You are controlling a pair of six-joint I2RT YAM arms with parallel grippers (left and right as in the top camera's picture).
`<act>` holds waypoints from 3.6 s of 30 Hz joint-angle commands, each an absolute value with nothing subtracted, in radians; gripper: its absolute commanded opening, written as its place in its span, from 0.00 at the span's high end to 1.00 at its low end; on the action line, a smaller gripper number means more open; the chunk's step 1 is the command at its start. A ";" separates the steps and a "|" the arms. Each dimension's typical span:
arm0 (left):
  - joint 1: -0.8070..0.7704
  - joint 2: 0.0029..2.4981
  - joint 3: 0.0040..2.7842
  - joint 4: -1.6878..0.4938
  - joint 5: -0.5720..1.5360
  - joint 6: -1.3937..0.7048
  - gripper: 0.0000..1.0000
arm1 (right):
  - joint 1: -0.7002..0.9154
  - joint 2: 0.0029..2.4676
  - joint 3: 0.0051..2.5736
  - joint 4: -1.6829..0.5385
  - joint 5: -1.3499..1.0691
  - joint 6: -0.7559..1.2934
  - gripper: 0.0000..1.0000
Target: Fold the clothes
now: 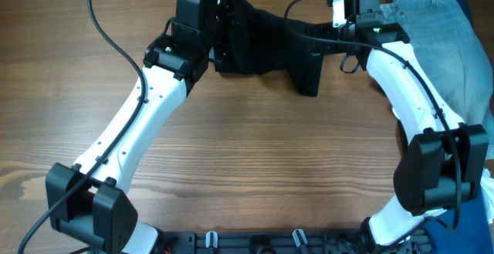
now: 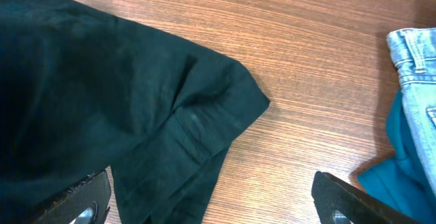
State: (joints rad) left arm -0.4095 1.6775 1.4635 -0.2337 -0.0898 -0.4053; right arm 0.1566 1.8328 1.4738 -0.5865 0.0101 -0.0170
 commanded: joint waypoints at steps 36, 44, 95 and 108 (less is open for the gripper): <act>-0.408 1.686 1.481 -0.343 -0.106 -0.438 0.96 | 0.159 2.017 1.510 -0.453 -0.125 -0.023 0.95; -0.408 1.686 1.481 -0.343 -0.106 -0.438 0.96 | 0.125 1.926 1.554 -0.455 0.078 -0.023 0.96; -0.101 1.719 1.481 -0.357 -0.128 -0.532 0.96 | -0.307 1.794 1.552 -0.425 0.120 0.078 0.96; -0.099 1.719 1.481 -0.358 -0.084 -0.532 0.96 | -0.307 1.794 1.552 -0.503 -0.029 0.026 0.07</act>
